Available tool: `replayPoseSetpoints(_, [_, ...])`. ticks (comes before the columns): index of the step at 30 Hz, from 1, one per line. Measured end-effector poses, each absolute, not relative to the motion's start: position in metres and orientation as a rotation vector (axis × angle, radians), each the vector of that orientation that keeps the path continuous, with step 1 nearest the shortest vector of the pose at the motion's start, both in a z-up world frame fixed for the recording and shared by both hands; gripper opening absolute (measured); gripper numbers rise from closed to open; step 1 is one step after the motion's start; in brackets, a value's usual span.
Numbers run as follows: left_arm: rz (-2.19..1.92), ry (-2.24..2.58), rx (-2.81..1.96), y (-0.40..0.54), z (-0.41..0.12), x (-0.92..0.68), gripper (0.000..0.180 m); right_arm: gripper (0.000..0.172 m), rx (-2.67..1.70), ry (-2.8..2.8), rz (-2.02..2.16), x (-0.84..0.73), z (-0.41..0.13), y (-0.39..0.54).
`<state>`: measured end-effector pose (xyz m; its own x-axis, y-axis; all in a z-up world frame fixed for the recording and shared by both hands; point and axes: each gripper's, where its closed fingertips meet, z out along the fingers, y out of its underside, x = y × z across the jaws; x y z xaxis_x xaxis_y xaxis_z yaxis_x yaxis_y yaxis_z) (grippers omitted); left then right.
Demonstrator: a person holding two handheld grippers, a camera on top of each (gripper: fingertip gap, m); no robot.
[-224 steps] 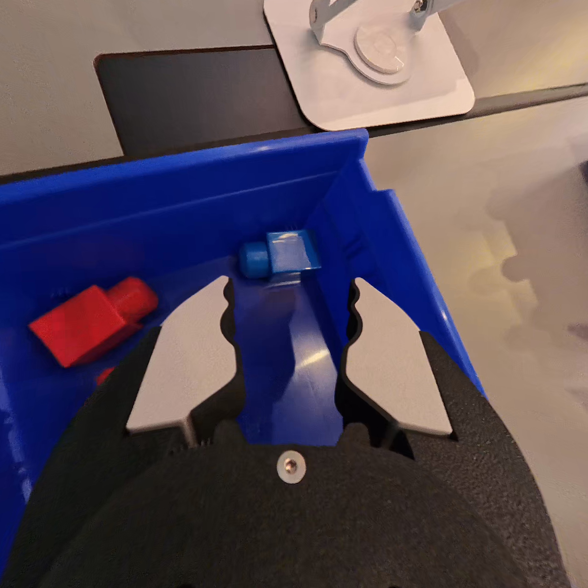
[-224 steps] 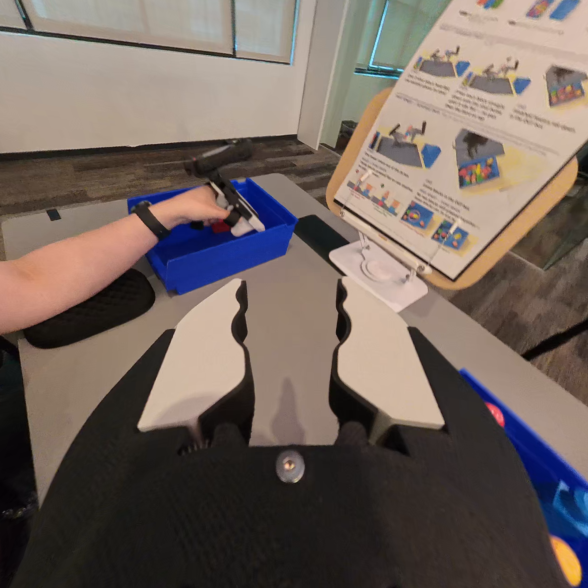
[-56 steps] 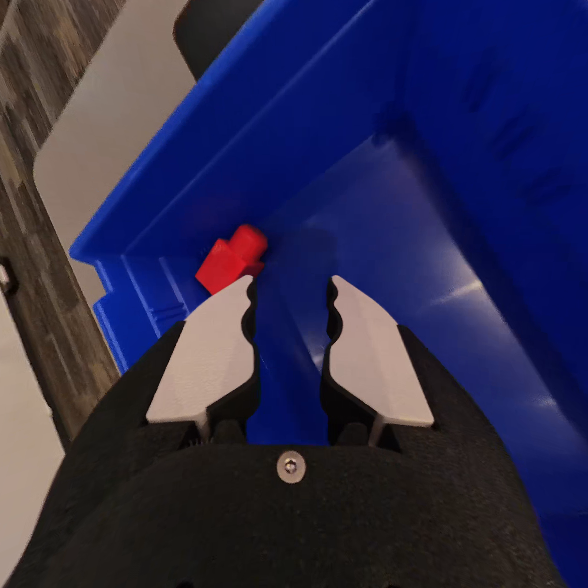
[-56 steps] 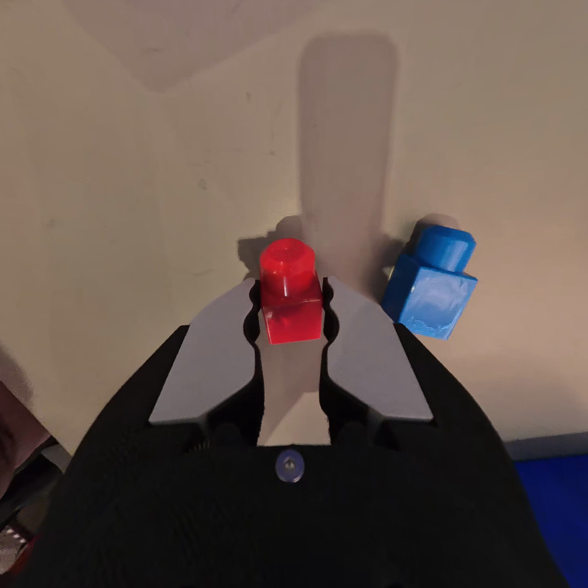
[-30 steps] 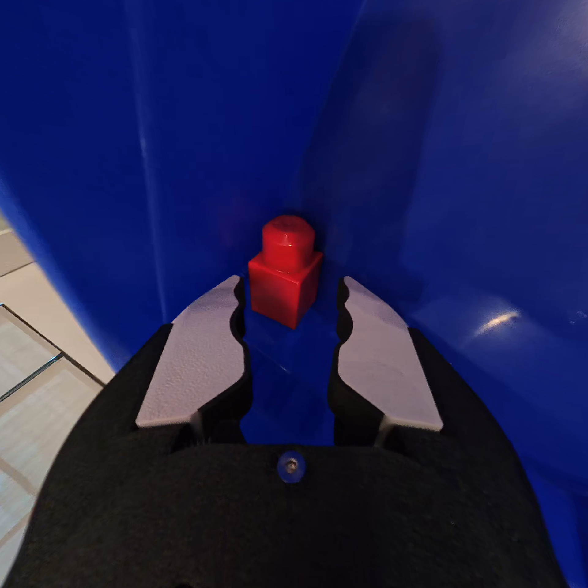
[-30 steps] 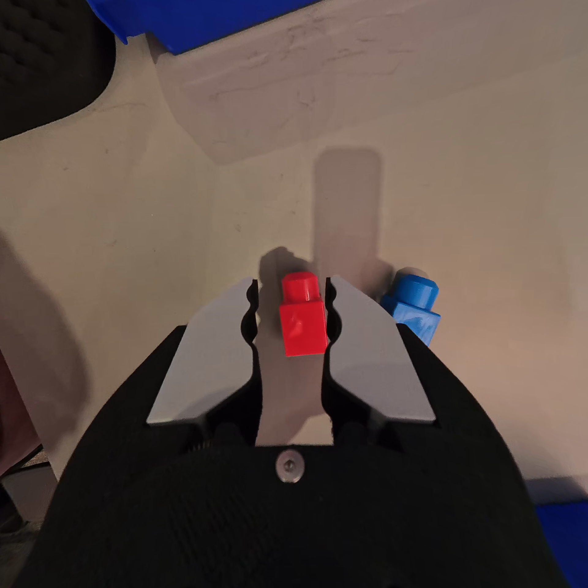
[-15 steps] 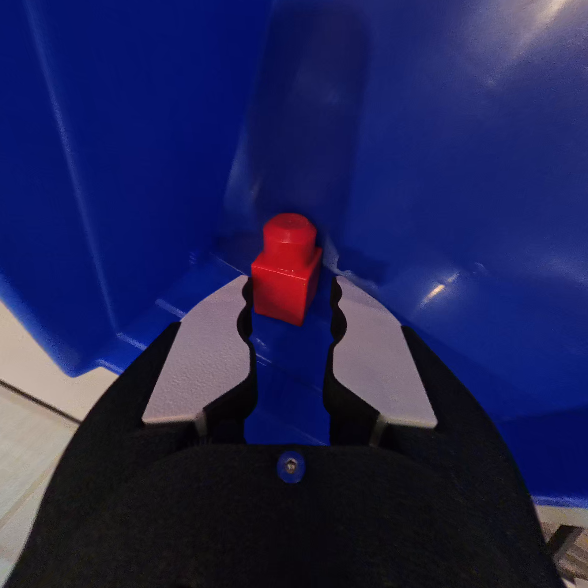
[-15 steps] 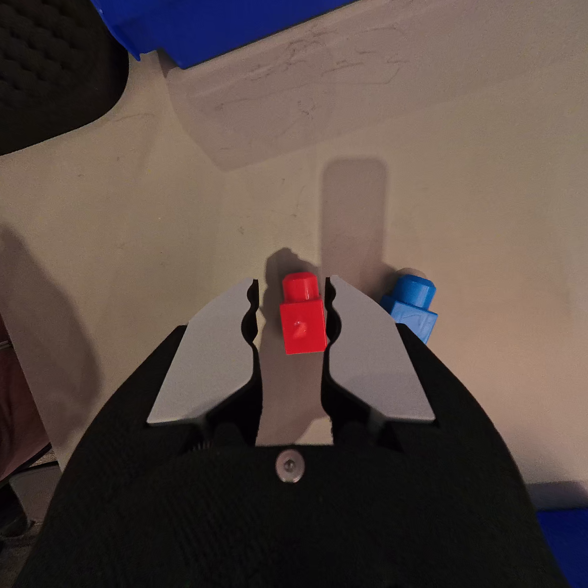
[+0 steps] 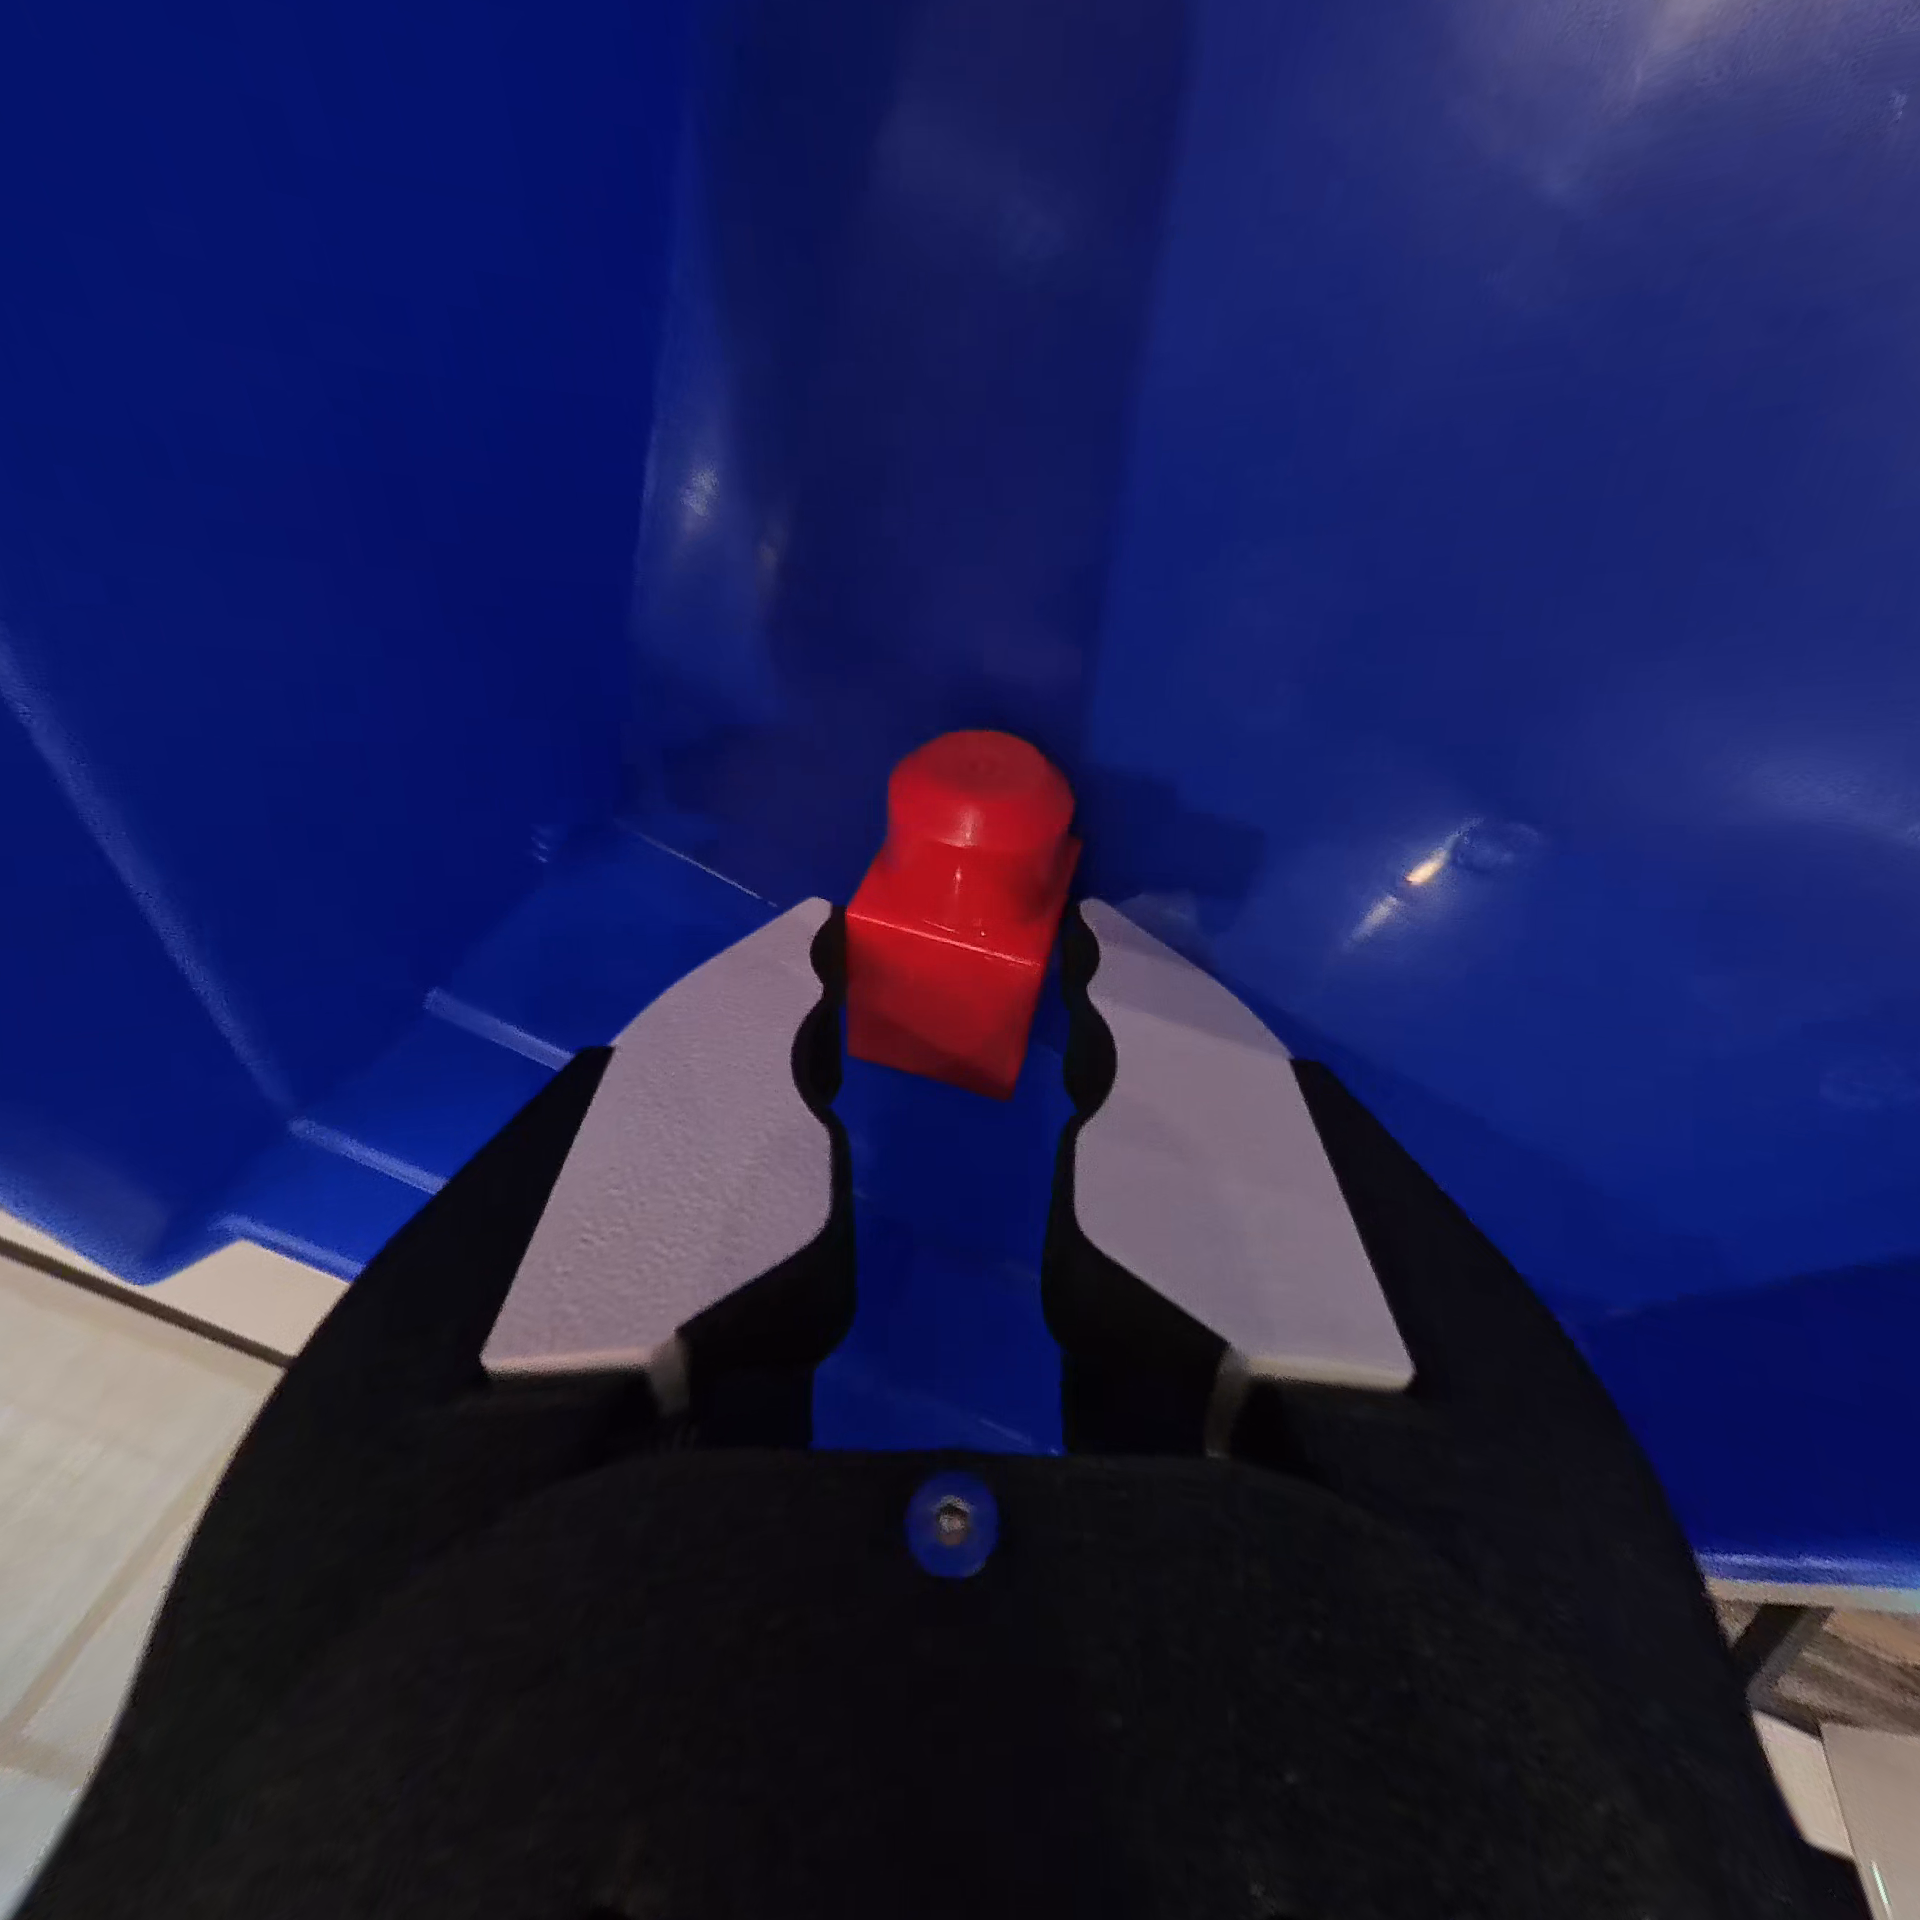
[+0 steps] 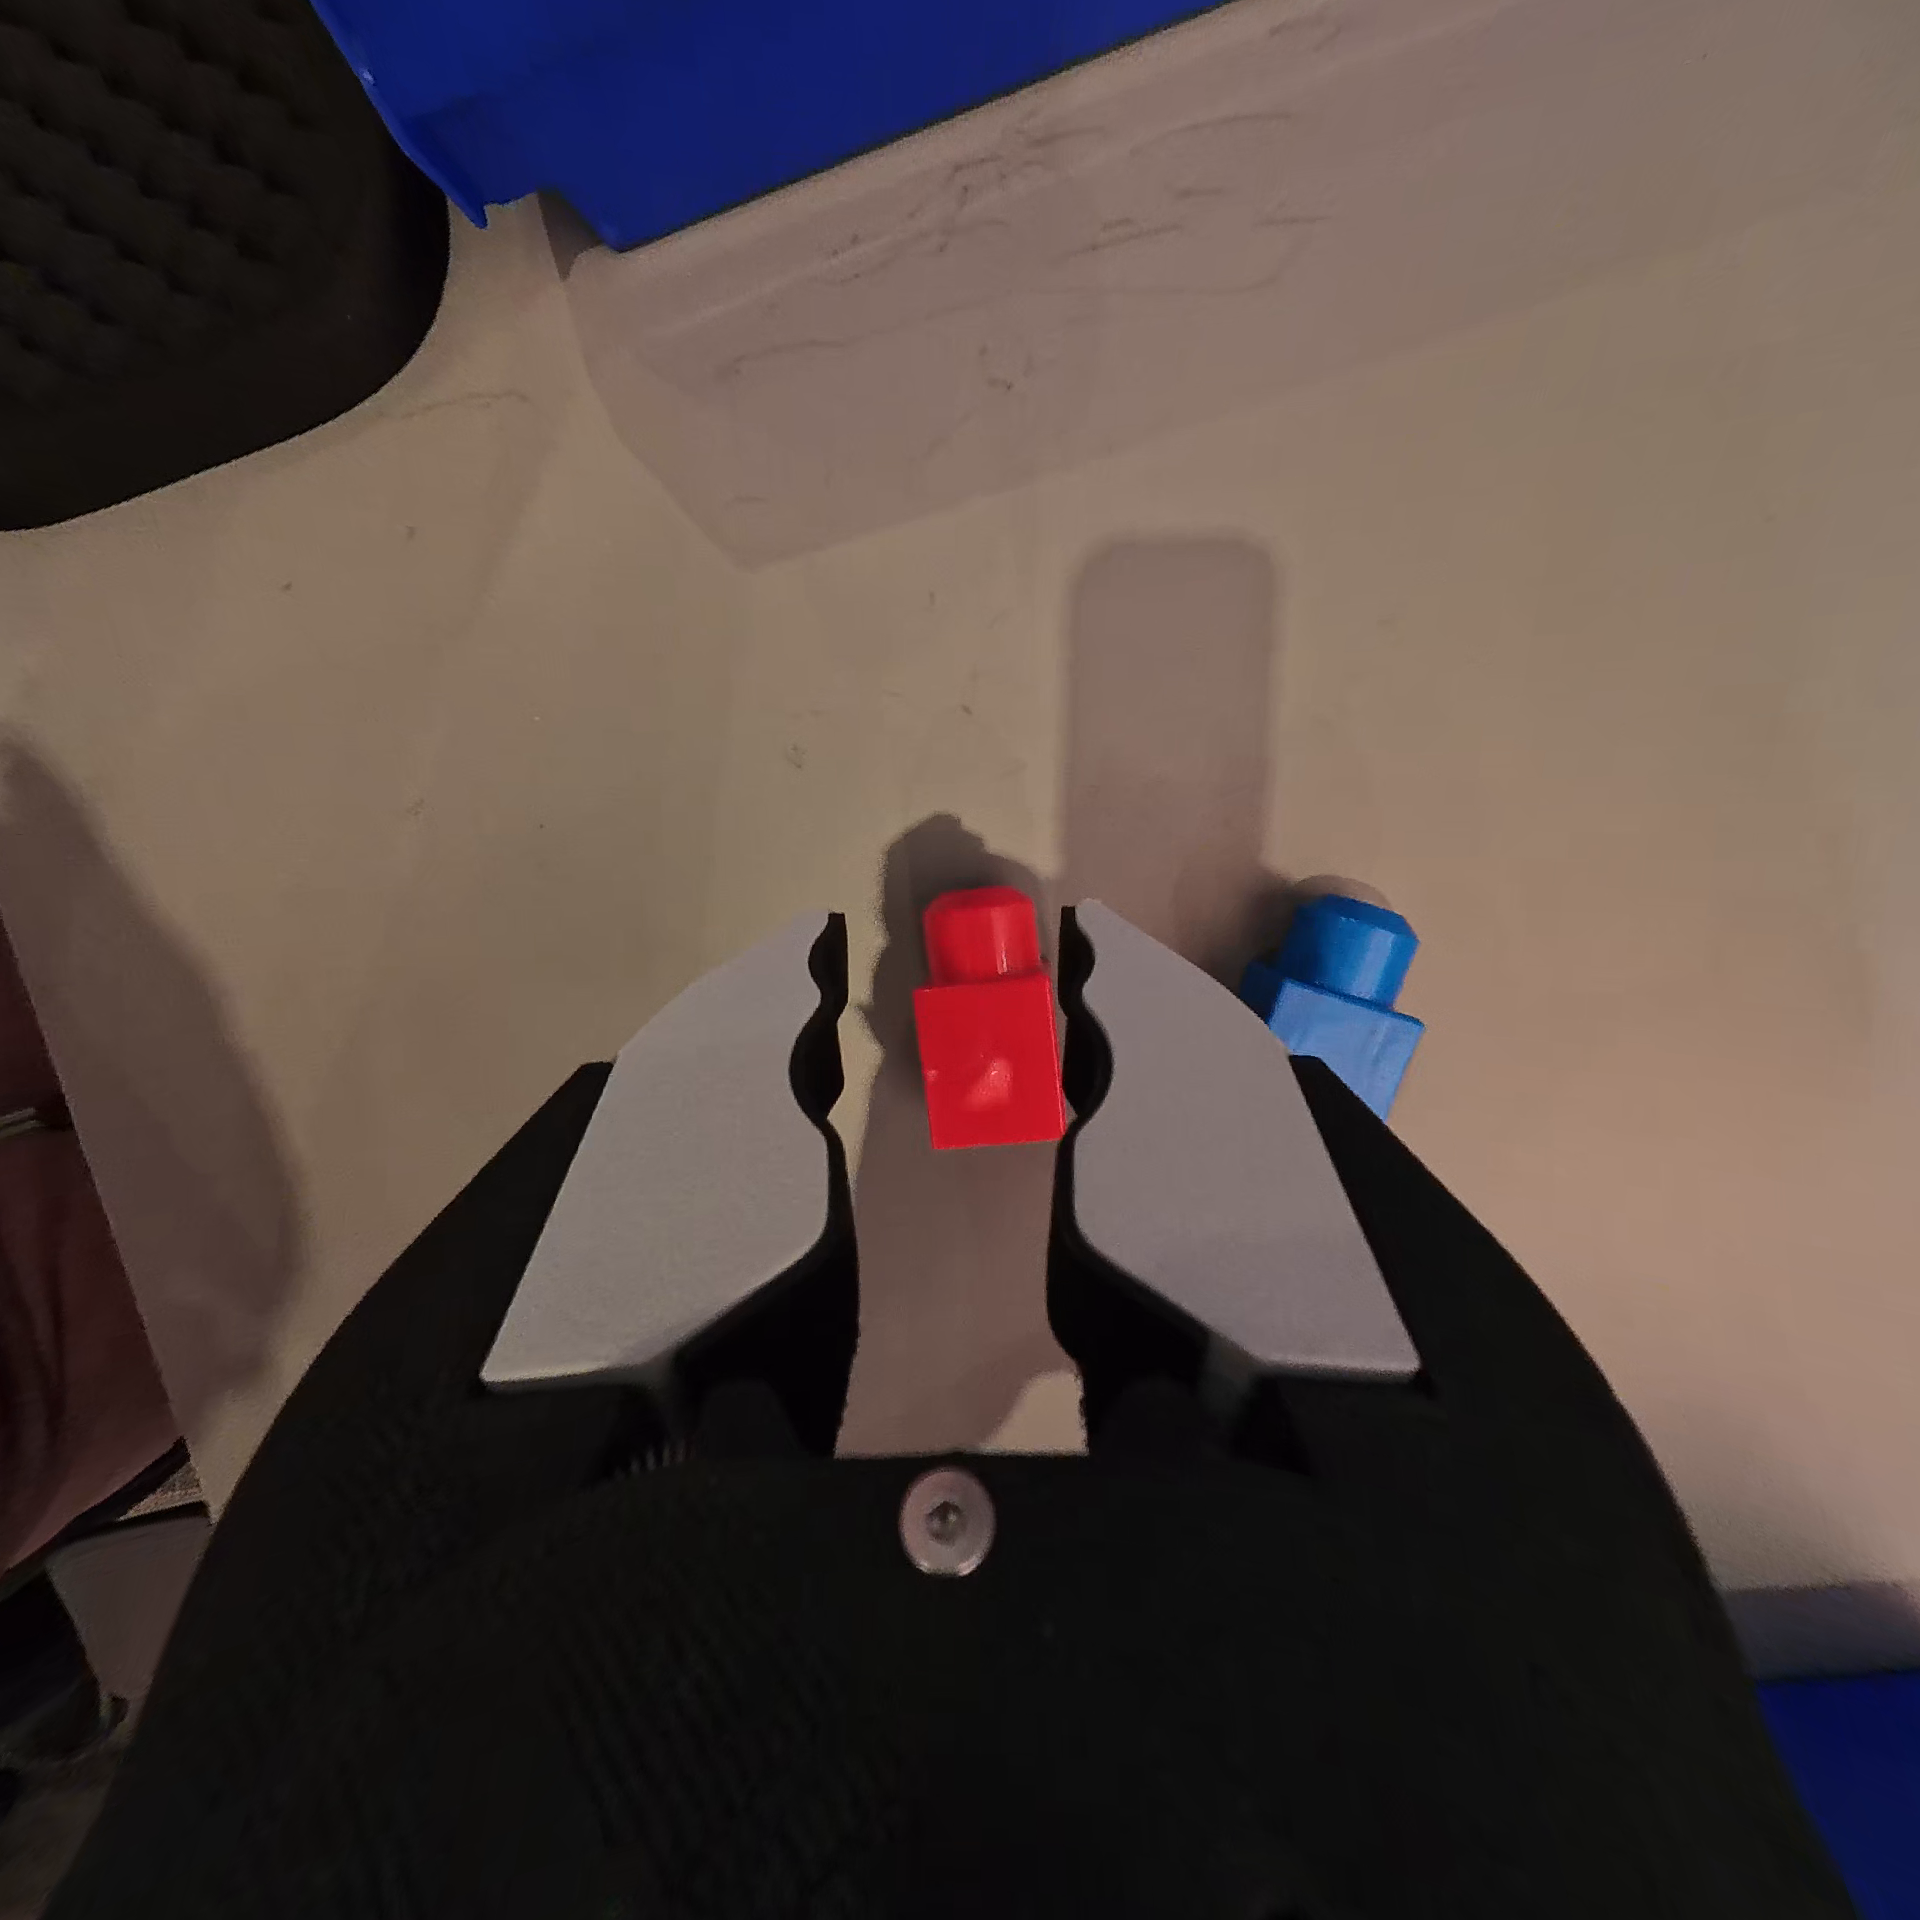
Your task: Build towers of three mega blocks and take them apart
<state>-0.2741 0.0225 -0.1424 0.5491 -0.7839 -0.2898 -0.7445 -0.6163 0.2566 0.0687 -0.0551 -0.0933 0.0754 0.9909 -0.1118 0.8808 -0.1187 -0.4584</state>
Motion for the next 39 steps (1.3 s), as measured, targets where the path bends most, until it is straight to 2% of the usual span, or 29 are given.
replayPoseSetpoints(5, [-0.467,-1.306,2.82,0.018,-0.127,-0.26,0.039,0.039,-2.05,-1.86,0.618,0.068,-0.082,-0.056])
replayPoseSetpoints(10, [-0.213,-1.359,3.228,0.021,-0.063,-0.213,0.039,0.038,-1.947,-1.801,0.677,0.065,-0.056,-0.052])
replayPoseSetpoints(13, [0.191,-1.371,3.416,0.003,-0.019,-0.161,0.039,0.042,-1.717,-1.775,0.724,0.056,-0.024,-0.054])
replayPoseSetpoints(17, [0.762,-1.371,3.467,-0.026,0.021,-0.09,0.039,0.065,-1.272,-1.679,0.738,0.043,0.034,-0.069])
replayPoseSetpoints(20, [1.273,-1.342,3.346,-0.049,0.045,-0.035,0.039,0.074,-1.021,-1.54,0.652,0.045,0.071,-0.076])
replayPoseSetpoints(24, [1.802,-1.336,3.081,-0.075,0.071,0.023,0.038,0.082,-0.872,-1.508,0.475,0.048,0.083,-0.082])
replayPoseSetpoints(28, [1.958,-1.389,2.924,-0.086,0.073,0.053,0.038,0.082,-0.775,-1.489,0.373,0.047,0.088,-0.089])
replayPoseSetpoints(31, [2.046,-1.42,2.822,-0.09,0.075,0.063,0.038,0.076,-0.749,-1.502,0.317,0.047,0.087,-0.089])
replayPoseSetpoints(39, [2.05,-1.546,2.754,-0.093,0.07,0.067,0.038,0.067,-0.688,-1.517,0.252,0.043,0.082,-0.092])
